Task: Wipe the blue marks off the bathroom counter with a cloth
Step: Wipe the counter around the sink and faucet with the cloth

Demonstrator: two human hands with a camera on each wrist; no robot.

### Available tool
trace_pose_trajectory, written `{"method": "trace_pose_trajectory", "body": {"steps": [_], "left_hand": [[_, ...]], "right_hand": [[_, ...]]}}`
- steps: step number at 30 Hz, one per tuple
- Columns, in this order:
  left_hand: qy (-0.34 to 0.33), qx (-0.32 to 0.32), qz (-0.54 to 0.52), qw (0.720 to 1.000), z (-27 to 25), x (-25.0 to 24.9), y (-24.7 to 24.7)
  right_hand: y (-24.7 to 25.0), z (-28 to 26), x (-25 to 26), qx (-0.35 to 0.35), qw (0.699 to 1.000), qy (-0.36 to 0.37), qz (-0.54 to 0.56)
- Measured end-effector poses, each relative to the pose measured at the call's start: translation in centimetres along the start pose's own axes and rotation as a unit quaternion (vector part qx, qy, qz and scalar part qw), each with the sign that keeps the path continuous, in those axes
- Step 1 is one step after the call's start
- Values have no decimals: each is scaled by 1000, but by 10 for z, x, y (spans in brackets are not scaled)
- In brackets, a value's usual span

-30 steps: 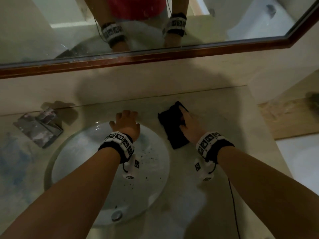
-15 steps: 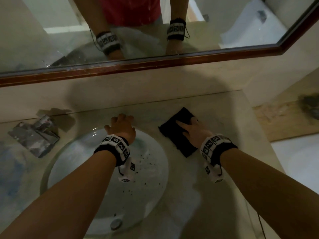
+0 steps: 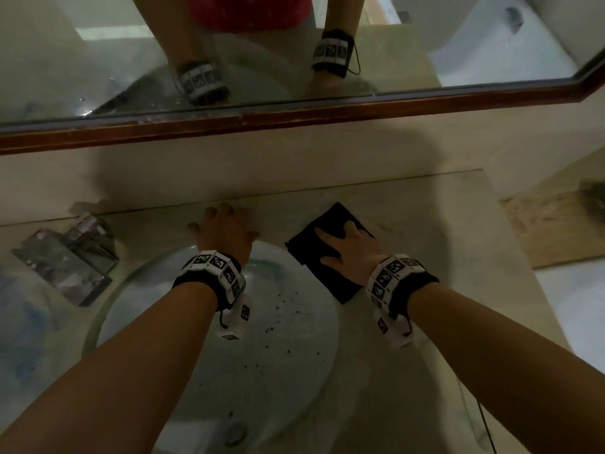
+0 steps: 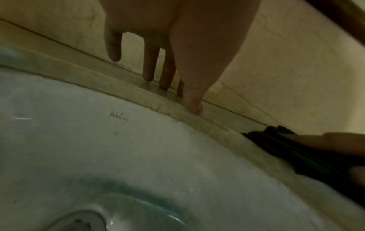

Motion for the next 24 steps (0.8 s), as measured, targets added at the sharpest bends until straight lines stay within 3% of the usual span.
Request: {"method": "trace_pose_trajectory", "body": {"steps": [6, 13, 19, 24], "left_hand": [[-25, -14, -7, 1000, 9, 0, -2], [-4, -13, 5, 1000, 15, 2, -7], [18, -20, -25, 999, 18, 1, -2], [23, 23, -38, 999, 15, -1, 3]], "right_hand": [[16, 26, 40, -36, 999, 13, 1], [36, 73, 71, -55, 998, 3, 5], [38, 86, 64, -73, 997, -7, 39], [23, 78, 27, -84, 994, -33, 56]]}}
Point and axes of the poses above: each hand's wrist, its own z-axis towards the middle knuckle, its own y-axis out of the back of the hand, x = y × z, the point moved 10 cm from there along z, towards the middle knuckle, and after that the axes turned 4 degrees about -x, right-handed, at the moved point
